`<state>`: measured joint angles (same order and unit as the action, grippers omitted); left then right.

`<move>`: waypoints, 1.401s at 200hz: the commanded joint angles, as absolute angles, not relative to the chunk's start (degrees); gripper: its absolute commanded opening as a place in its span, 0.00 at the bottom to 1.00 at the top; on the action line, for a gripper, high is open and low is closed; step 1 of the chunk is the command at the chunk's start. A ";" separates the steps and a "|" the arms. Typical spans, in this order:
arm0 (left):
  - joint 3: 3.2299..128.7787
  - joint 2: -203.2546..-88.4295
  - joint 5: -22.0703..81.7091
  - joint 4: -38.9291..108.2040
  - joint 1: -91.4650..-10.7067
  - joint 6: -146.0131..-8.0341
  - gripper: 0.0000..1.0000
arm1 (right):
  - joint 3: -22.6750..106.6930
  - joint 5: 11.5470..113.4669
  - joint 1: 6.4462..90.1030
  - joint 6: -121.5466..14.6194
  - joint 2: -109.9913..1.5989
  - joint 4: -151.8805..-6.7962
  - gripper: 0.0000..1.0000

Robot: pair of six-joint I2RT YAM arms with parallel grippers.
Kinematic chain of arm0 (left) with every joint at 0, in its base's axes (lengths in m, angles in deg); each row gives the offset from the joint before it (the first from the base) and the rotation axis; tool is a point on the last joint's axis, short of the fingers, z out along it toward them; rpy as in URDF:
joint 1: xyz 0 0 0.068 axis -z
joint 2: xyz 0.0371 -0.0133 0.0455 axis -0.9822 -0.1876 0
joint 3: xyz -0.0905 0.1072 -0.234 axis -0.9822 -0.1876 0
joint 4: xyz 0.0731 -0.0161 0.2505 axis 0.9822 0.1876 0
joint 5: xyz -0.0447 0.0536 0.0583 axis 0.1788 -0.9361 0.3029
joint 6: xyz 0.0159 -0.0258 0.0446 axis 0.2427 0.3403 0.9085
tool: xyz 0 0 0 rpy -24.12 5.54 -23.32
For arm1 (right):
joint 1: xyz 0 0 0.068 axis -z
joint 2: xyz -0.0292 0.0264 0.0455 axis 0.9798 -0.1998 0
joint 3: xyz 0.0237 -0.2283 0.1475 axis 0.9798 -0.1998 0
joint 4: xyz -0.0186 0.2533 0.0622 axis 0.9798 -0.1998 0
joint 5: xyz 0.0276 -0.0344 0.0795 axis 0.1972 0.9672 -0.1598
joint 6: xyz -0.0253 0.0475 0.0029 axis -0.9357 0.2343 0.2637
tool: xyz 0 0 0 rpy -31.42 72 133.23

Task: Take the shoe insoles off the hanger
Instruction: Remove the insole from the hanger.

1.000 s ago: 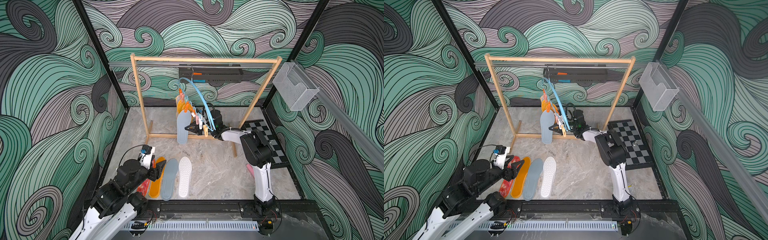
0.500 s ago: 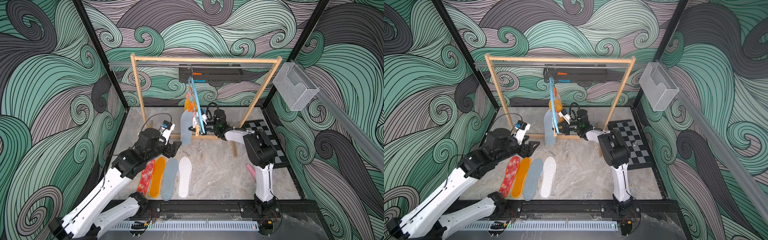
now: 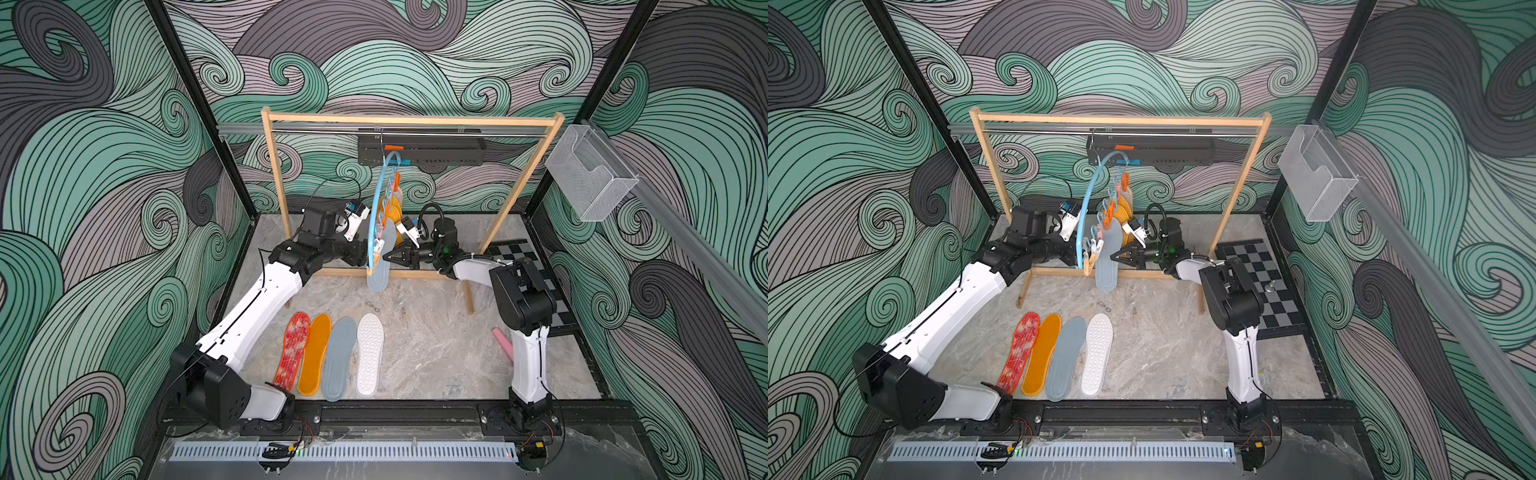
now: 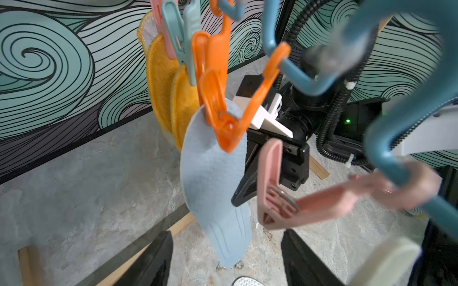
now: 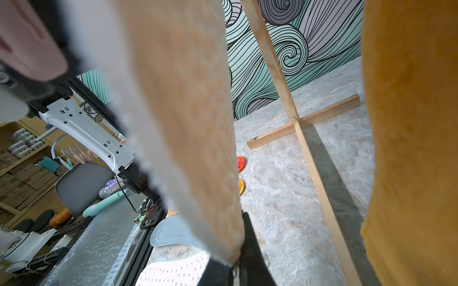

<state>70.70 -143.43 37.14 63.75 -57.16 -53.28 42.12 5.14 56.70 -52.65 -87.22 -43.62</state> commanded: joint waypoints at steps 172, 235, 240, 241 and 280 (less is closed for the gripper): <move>89.89 -167.50 71.44 57.91 -64.64 -43.28 0.69 | 42.29 1.12 58.39 -55.03 -85.63 -44.56 0.00; 86.52 -170.43 73.13 59.76 -65.01 -33.88 0.67 | 42.86 0.94 58.48 -54.50 -86.53 -44.28 0.00; 86.55 -170.95 73.13 60.41 -65.03 -33.37 0.67 | 42.94 0.94 58.48 -54.51 -86.60 -44.33 0.00; 86.57 -171.04 73.22 60.56 -65.03 -33.23 0.67 | 42.95 0.94 58.50 -54.51 -86.61 -44.29 0.00; 84.56 -172.32 73.14 60.91 -65.65 -29.94 0.67 | 42.99 0.85 58.52 -54.36 -86.77 -44.30 0.00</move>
<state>85.93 -171.53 71.83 60.53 -64.64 -33.45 42.12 2.50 58.16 -53.70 -87.22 -44.56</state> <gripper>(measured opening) 0.671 0.059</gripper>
